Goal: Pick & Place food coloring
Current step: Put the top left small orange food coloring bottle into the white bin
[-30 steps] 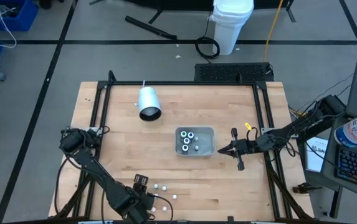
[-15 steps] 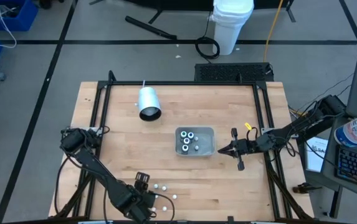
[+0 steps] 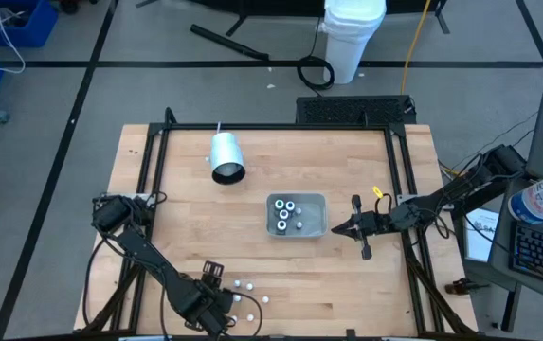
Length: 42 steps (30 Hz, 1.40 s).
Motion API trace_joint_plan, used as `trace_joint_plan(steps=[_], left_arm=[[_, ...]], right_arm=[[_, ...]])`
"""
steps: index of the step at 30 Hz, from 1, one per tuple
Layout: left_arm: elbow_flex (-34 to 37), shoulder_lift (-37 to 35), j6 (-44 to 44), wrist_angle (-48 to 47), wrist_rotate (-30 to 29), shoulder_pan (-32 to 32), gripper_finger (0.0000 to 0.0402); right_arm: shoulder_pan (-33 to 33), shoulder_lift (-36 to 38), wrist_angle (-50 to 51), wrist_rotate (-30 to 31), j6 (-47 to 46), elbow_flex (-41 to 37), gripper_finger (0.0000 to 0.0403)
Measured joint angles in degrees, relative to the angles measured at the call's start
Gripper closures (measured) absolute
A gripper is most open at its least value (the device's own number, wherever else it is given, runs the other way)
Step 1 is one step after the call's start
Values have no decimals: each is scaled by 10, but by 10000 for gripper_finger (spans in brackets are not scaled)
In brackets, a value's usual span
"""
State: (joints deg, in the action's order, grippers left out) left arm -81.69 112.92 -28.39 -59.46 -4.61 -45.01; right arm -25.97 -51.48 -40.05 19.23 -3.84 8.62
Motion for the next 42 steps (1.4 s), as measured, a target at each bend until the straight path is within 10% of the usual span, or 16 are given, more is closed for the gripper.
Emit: trace_joint_plan(steps=[42], left_arm=[[0, -1, 27, 28, 17, 18, 226]], right_arm=[[0, 0, 0, 0, 0, 0, 403]])
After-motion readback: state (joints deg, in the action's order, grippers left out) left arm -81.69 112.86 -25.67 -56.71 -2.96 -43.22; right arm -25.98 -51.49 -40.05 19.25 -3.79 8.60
